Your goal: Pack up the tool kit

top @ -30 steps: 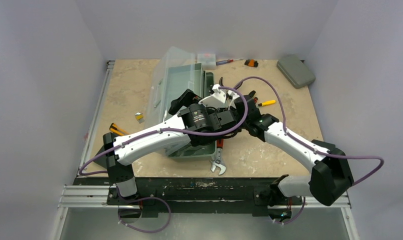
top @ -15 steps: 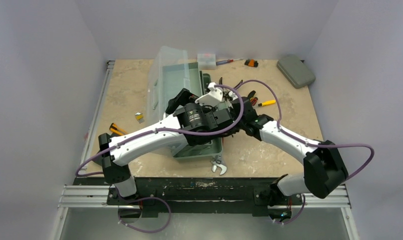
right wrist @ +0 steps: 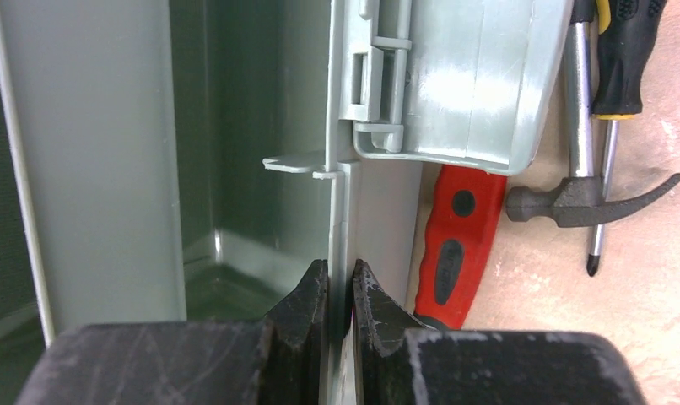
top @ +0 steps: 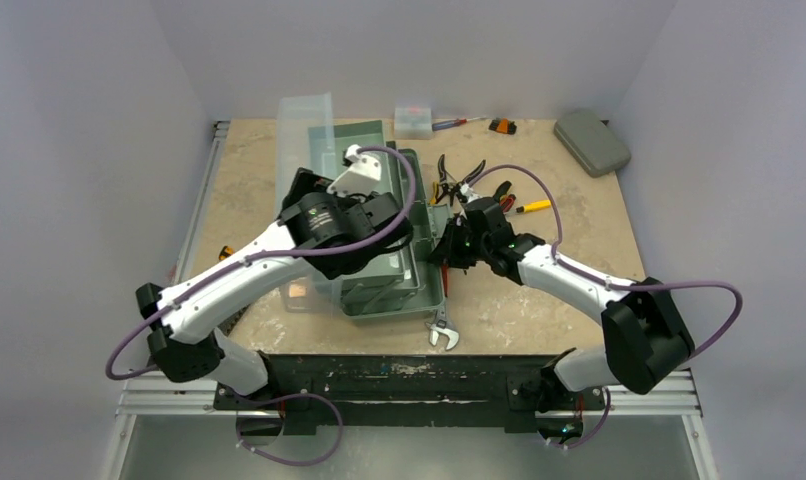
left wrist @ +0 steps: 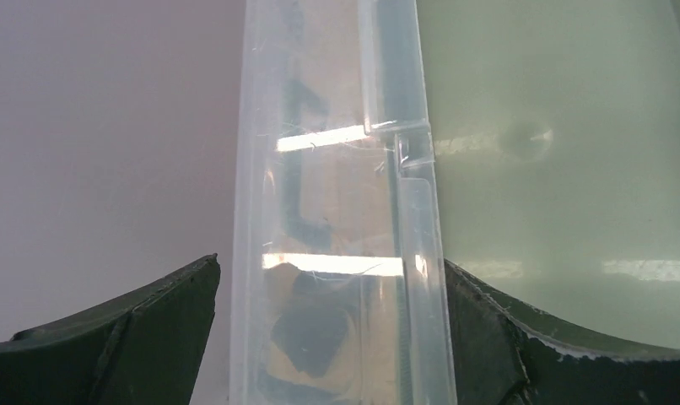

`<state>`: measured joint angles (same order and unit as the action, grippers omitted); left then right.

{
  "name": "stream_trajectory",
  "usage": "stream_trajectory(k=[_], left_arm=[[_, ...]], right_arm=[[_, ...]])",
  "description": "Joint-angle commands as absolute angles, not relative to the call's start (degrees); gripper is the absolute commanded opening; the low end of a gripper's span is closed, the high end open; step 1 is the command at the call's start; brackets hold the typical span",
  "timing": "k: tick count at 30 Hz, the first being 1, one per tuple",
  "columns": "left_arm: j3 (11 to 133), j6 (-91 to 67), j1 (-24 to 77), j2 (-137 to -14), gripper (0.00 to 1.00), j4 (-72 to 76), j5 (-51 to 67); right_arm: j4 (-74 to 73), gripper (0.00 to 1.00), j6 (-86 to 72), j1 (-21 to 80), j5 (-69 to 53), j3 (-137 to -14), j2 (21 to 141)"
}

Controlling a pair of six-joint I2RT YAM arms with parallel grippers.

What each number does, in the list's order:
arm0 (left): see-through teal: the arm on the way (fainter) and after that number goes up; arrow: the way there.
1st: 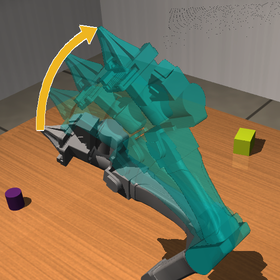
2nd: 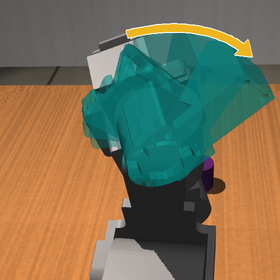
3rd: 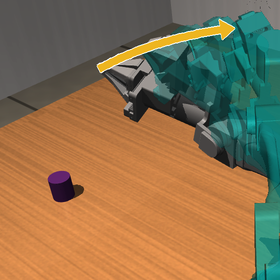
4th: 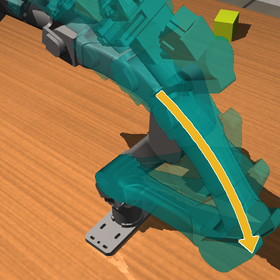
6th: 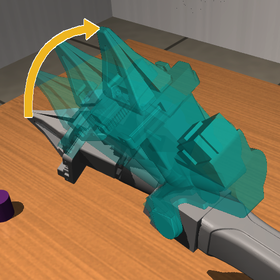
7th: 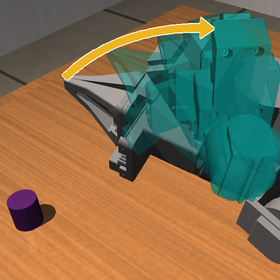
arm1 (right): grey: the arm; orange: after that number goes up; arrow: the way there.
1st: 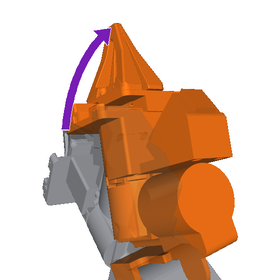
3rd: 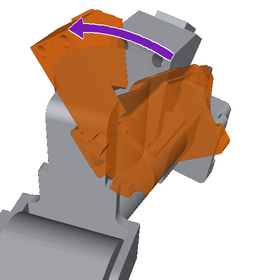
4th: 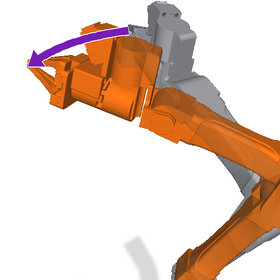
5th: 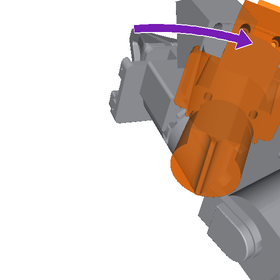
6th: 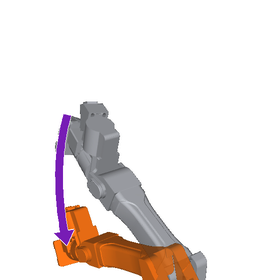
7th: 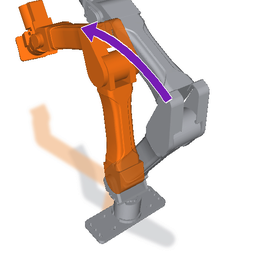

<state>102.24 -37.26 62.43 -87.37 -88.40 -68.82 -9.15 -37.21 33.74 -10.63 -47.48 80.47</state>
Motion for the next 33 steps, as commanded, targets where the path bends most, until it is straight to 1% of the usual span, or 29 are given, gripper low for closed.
stream_trajectory(k=[1, 6, 10, 17, 20, 25, 28, 33], left_arm=[[96.0, -35.0, 57.5, -78.1, 0.93, -91.6, -63.3], [84.8, -30.5, 50.1, -66.9, 0.93, -77.6, -51.8], [80.4, -28.3, 44.5, -61.2, 0.93, -72.5, -45.2], [80.7, -26.8, 39.6, -57.7, 0.94, -71.8, -41.5], [81.8, -25.1, 38.8, -56.1, 0.95, -70.6, -39.5], [84.0, -23.5, 35.7, -56.8, 0.98, -70.9, -35.3], [82.9, -22.9, 31.1, -57.1, 0.99, -70.2, -32.4], [81.6, -21.2, 18.6, -56.4, 0.99, -66.8, -23.3]], right_arm=[[-0.9, 0.00, -40.3, 34.5, -13.3, -43.5, 82.3], [2.3, 0.00, -42.5, 34.4, -12.9, -42.8, 81.8], [4.5, 0.00, -44.2, 34.4, -12.7, -42.1, 81.7], [15.2, 0.00, -52.2, 34.8, -13.6, -37.3, 82.2], [18.4, 0.00, -54.8, 35.5, -12.5, -36.0, 82.4], [26.0, 0.00, -60.5, 37.6, -9.4, -32.3, 82.3], [29.3, 0.00, -62.5, 39.1, -7.0, -31.3, 82.1], [28.7, 0.00, -61.6, 39.7, -6.7, -33.1, 83.1]])
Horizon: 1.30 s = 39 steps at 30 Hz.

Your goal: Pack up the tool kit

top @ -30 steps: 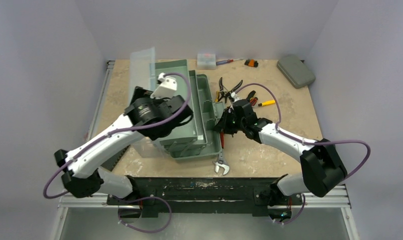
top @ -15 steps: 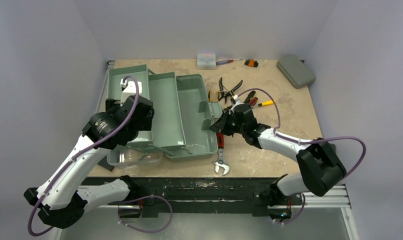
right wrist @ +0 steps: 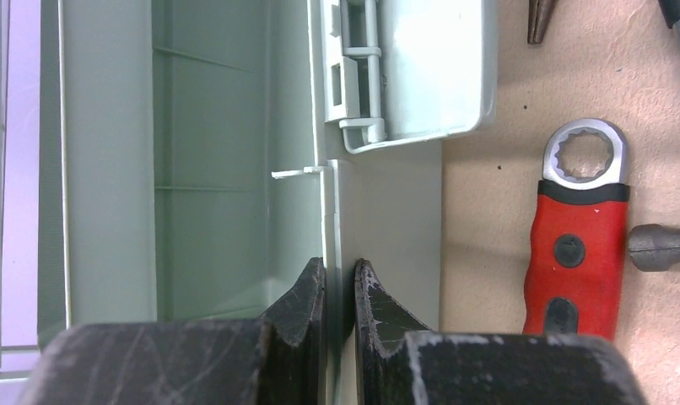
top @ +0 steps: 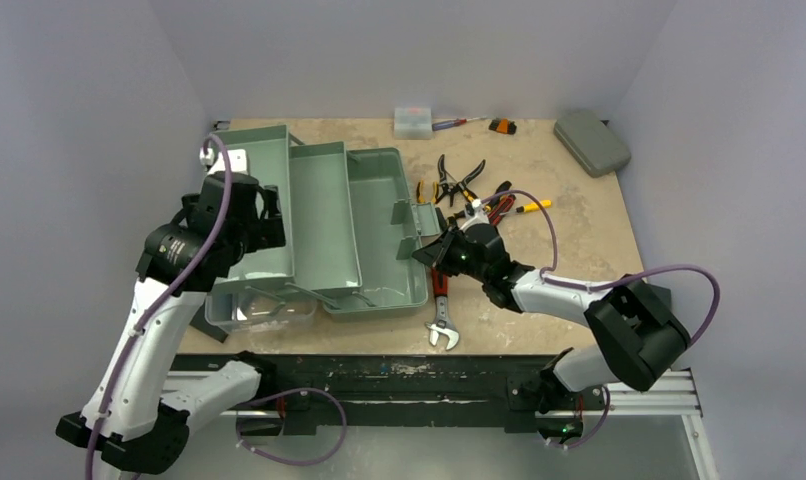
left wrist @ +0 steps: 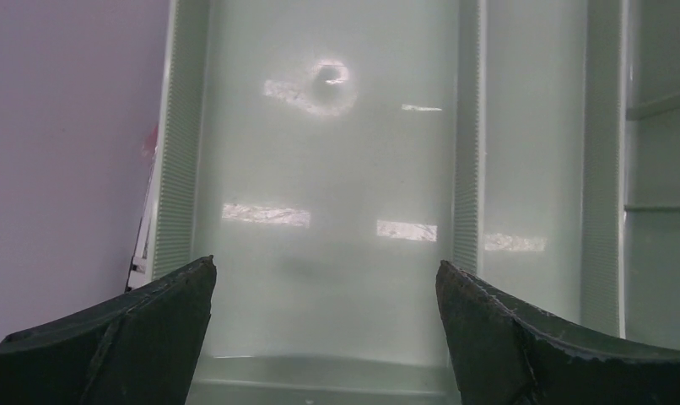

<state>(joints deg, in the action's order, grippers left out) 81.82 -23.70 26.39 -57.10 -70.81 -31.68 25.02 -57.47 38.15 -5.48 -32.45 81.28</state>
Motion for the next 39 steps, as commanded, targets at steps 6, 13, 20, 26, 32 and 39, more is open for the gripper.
stream_trajectory(k=[6, 13, 20, 26, 32, 39], left_arm=[[80.6, -20.1, 4.7, -55.2, 0.96, -62.3, -18.9], [79.7, -21.7, -7.5, -61.4, 0.93, -59.4, -11.3], [78.6, -22.3, -14.1, -65.8, 0.79, -56.5, -4.9], [78.4, -22.8, -18.9, -71.0, 0.65, -54.2, 3.6], [83.0, -20.3, -19.5, -78.1, 0.36, -55.9, 11.1], [88.2, -21.6, -19.4, -83.2, 0.00, -54.9, 14.4]], right_arm=[[25.5, 0.00, -59.2, 39.7, -6.7, -35.1, 83.4], [25.8, 0.00, -58.9, 39.6, -7.1, -34.7, 82.7], [26.2, 0.00, -58.8, 39.7, -7.2, -36.1, 84.1], [29.1, 0.00, -59.5, 39.7, -7.5, -36.9, 85.7], [29.9, 0.00, -59.7, 39.5, -6.4, -39.5, 87.5], [28.0, 0.00, -59.1, 36.7, -8.6, -44.4, 90.6]])
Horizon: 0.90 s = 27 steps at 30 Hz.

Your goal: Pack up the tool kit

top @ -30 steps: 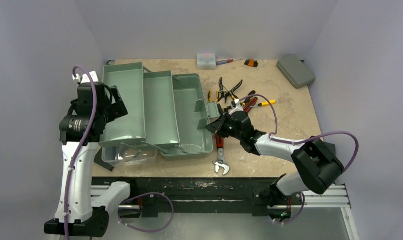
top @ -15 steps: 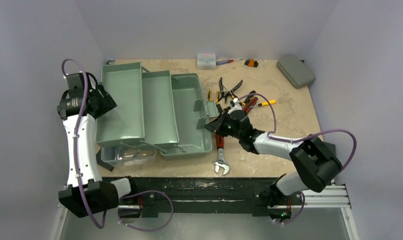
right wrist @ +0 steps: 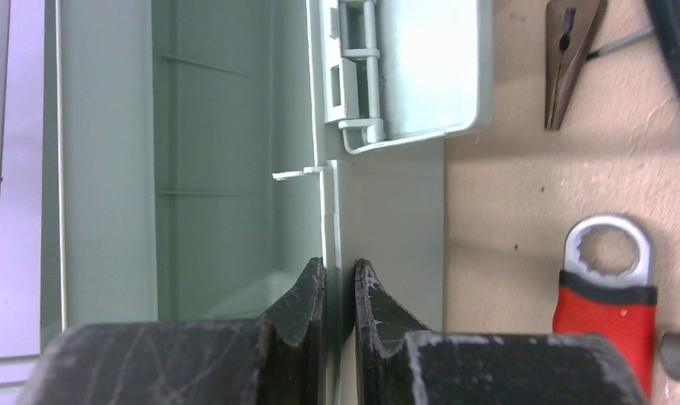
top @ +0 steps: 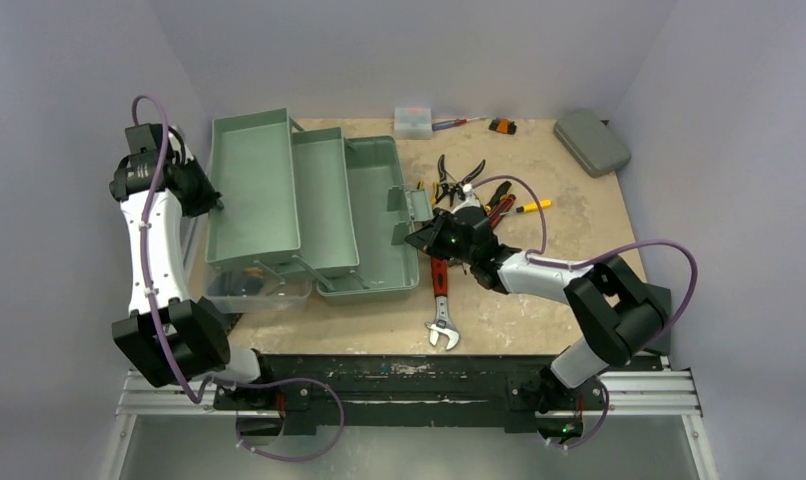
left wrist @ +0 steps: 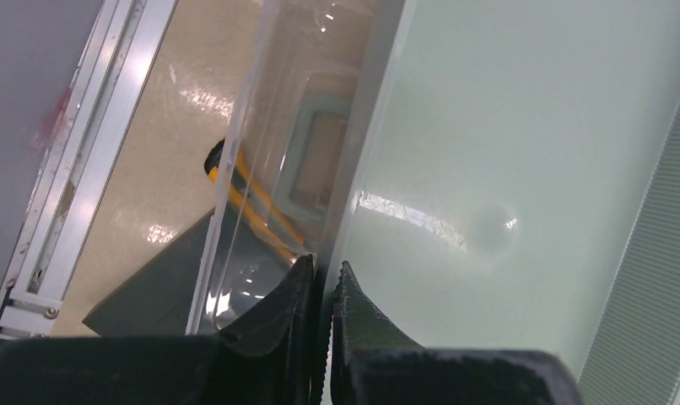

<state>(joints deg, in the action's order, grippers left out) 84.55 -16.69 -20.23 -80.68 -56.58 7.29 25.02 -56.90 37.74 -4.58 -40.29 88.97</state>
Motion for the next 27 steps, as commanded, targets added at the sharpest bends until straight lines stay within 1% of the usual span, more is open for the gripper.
stream_trajectory(k=[1, 8, 9, 10, 11, 12, 15, 16, 19, 21, 24, 27], left_arm=[[89.0, -21.7, -19.4, -84.0, 0.00, -54.8, 14.8], [95.9, -22.9, -18.8, -88.8, 0.00, -53.7, 16.3], [97.8, -22.8, -18.5, -89.9, 0.01, -54.2, 16.6], [99.9, -22.5, -18.1, -90.9, 0.05, -55.3, 16.8], [101.9, -22.2, -17.8, -91.9, 0.09, -56.8, 16.9], [104.0, -21.8, -17.5, -92.7, 0.16, -58.0, 16.6], [106.2, -21.7, -17.3, -92.7, 0.53, -60.4, 15.7], [105.2, -22.1, -17.1, -90.7, 0.71, -60.4, 13.5], [103.9, -21.9, -16.1, -86.5, 0.90, -60.5, 9.9], [104.6, -20.9, -14.0, -83.6, 1.00, -61.2, 6.5], [108.7, -19.1, -7.6, -81.8, 1.00, -64.8, 0.1], [111.4, -18.5, 0.8, -80.3, 1.00, -67.0, -5.2]], right_arm=[[27.9, 0.00, -59.0, 36.1, -9.2, -44.9, 90.9], [27.1, 0.00, -56.3, 34.2, -11.7, -48.5, 92.7], [27.2, 0.01, -55.7, 34.1, -11.5, -48.6, 92.4], [27.3, 0.07, -55.2, 34.2, -11.3, -48.5, 91.8], [27.3, 0.16, -54.7, 34.2, -11.0, -48.2, 91.1], [26.9, 0.24, -54.2, 34.2, -10.8, -48.1, 90.3], [21.8, 0.37, -51.2, 34.0, -8.8, -48.9, 87.1], [15.6, 0.45, -47.2, 33.9, -5.8, -50.5, 84.3], [7.8, 0.54, -41.9, 33.2, -2.2, -52.2, 80.6], [2.7, 0.61, -38.7, 32.7, -0.1, -52.9, 78.1], [-3.4, 0.69, -34.4, 31.4, 3.5, -53.7, 75.0], [-8.4, 0.71, -29.8, 30.0, 5.8, -54.3, 73.1]])
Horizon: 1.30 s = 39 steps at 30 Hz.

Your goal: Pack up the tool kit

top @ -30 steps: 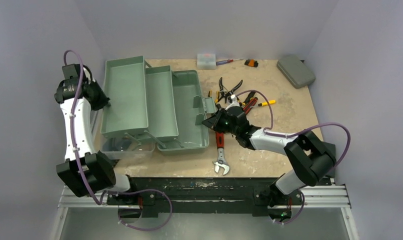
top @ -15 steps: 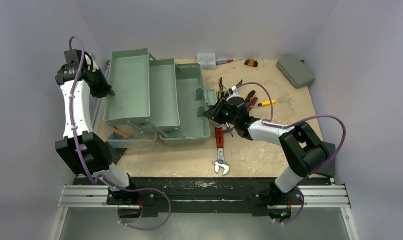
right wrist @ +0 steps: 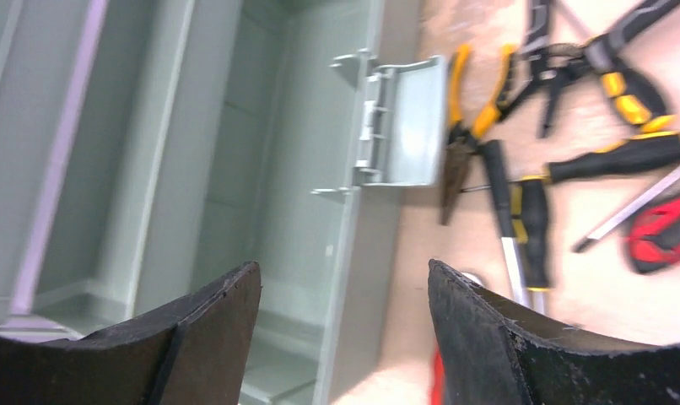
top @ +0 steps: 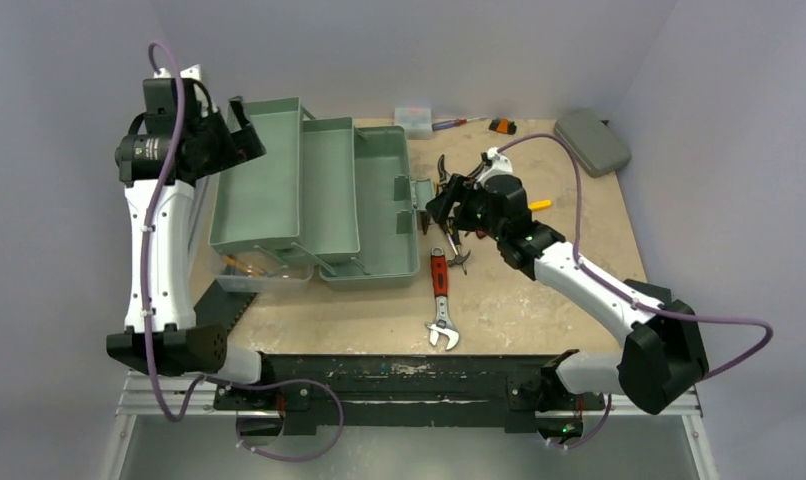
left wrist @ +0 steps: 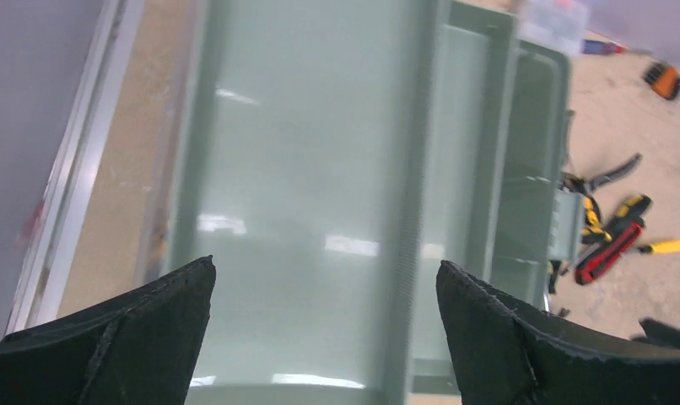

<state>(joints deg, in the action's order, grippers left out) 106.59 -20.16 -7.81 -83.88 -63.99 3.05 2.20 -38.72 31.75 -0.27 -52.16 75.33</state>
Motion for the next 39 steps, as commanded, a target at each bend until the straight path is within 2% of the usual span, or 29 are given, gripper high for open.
stream_trajectory(k=[1, 6, 14, 21, 26, 31, 33, 35, 39], left_arm=[[111.6, -18.7, 3.7, -79.6, 1.00, -67.2, -6.4], [109.2, -20.6, 16.1, -75.4, 0.99, -66.1, -11.4], [98.6, -25.2, 38.3, -72.8, 0.98, -59.4, -15.6], [89.6, -26.7, 44.9, -69.6, 0.98, -53.3, -13.8], [84.3, -27.2, 44.9, -64.2, 1.00, -50.7, -17.0], [81.7, -27.7, 44.8, -59.2, 1.00, -50.2, -22.5], [80.4, -27.1, 44.8, -57.8, 1.00, -49.1, -22.5], [79.2, -26.9, 44.8, -57.0, 1.00, -48.3, -21.7], [77.1, -26.8, 44.8, -57.1, 1.00, -46.1, -16.8]], right_arm=[[-10.0, 0.71, -28.4, 29.5, 6.5, -54.5, 72.9], [-15.3, 0.71, -21.3, 28.1, 7.6, -55.3, 75.8], [-16.9, 0.62, -18.9, 27.7, 4.0, -59.3, 87.8], [-19.7, 0.60, -17.8, 27.8, 3.6, -65.4, 98.4], [-20.6, 0.45, -18.0, 27.7, 5.5, -66.9, 103.0], [-20.3, 0.40, -18.3, 27.8, 5.6, -65.0, 104.3], [-20.2, 0.30, -18.7, 27.8, 5.3, -64.2, 104.7], [-20.8, 0.09, -19.4, 27.8, 6.0, -63.4, 103.6], [-18.7, 0.03, -20.5, 27.7, 8.0, -60.1, 96.7]])
